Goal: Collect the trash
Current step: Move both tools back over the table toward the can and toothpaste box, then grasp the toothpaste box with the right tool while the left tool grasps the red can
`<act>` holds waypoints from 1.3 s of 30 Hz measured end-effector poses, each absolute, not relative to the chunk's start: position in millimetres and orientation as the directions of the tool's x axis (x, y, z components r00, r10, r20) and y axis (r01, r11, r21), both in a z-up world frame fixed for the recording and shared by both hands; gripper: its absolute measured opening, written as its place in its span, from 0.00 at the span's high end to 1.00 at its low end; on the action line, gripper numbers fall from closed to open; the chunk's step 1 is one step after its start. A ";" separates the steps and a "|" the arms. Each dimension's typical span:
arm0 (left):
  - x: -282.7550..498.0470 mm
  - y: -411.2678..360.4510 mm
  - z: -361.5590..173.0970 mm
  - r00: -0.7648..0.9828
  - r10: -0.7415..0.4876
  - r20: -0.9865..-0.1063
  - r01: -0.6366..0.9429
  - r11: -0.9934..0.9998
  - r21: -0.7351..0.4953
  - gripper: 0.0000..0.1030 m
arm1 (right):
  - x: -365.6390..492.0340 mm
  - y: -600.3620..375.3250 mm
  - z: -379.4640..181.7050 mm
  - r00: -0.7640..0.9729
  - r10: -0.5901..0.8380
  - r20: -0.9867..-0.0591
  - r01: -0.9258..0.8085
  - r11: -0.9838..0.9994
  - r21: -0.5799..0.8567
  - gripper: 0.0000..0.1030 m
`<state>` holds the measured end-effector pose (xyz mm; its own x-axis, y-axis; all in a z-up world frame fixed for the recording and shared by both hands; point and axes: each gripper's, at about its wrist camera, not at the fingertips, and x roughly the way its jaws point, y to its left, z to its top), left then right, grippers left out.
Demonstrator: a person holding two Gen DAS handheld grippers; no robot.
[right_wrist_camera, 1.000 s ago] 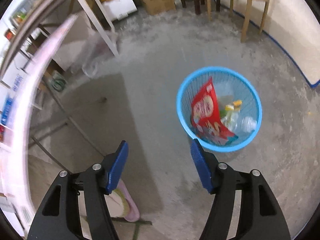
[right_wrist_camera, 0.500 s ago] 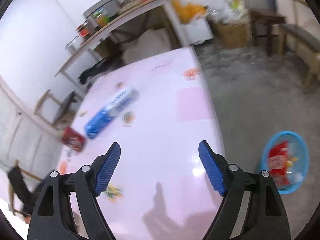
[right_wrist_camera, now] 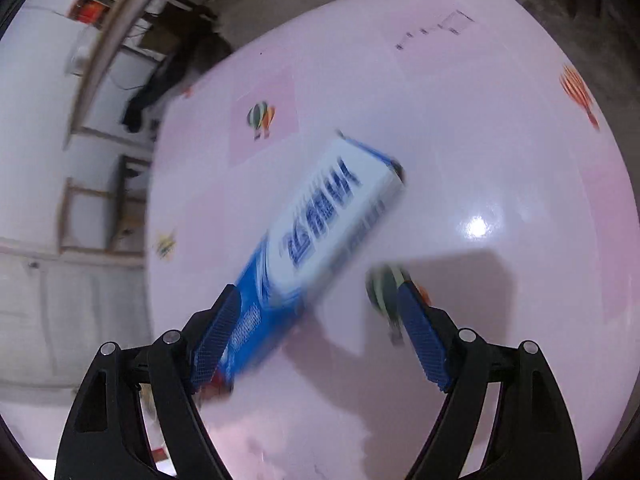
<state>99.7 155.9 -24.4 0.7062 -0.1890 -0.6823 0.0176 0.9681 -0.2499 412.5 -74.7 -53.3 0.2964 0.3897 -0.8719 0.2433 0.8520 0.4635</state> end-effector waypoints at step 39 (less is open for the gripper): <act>240.6 138.9 -37.3 0.722 -0.137 -0.678 0.054 0.988 -0.142 0.23 | 264.7 -71.3 -61.3 0.393 0.310 -0.866 -0.305 0.932 0.196 0.46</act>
<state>240.6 138.9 -37.3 0.7221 -0.1367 -0.6781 0.0539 0.9884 -0.1419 264.7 -71.3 -61.3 0.3926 0.3102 -0.8658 -0.3051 0.9320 0.1955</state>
